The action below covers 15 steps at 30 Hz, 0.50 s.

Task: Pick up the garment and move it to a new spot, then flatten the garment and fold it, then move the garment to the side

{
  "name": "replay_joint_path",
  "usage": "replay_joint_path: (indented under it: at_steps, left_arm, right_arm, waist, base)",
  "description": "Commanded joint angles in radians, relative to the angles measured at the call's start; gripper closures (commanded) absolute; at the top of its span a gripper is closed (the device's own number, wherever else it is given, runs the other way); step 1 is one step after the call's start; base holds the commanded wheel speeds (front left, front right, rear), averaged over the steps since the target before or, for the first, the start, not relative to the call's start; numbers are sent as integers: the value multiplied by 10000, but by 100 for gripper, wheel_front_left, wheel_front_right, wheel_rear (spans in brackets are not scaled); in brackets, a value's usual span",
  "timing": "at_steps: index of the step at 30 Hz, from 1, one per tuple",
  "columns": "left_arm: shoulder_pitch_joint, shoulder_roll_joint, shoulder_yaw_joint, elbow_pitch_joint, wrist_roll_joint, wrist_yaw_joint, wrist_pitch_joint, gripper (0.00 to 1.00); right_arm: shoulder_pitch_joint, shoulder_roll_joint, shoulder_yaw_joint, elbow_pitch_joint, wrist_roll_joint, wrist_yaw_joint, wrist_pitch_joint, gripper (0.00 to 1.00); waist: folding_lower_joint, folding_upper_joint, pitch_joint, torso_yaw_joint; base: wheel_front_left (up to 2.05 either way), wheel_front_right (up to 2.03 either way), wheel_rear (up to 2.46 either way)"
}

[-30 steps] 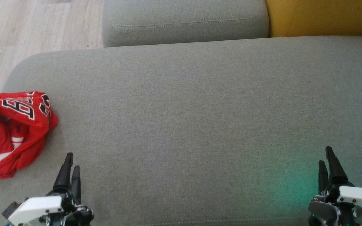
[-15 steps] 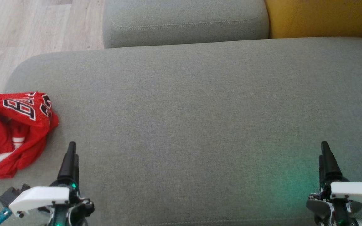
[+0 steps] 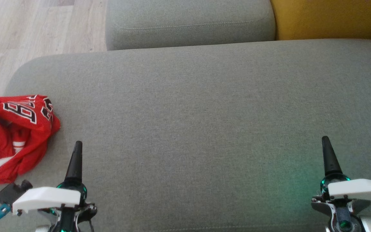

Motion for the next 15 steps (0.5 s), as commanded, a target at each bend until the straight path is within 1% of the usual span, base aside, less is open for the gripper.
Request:
replay_joint_path:
  at_steps: [1, 3, 15]
  left_arm:
    - [-598, 227, -7, -467, 490, -50, -163, 0]
    - [-600, 238, -25, -485, 648, -51, -192, 0]
    - [-607, 350, -169, -706, 2597, 50, -543, 0]
  right_arm:
    - [-491, -242, 148, -474, -495, 18, -87, 0]
    - [-492, -250, 176, -512, -659, 18, -92, 0]
    - [-448, -219, 335, -899, -2702, 22, -125, 0]
  waist:
    - [0, 0, -3, -4]
    - [0, 0, -4, -5]
    - [0, 0, -26, 13]
  base:
    - [0, 0, 0]
    - [0, 0, 0]
    - [0, 0, 0]
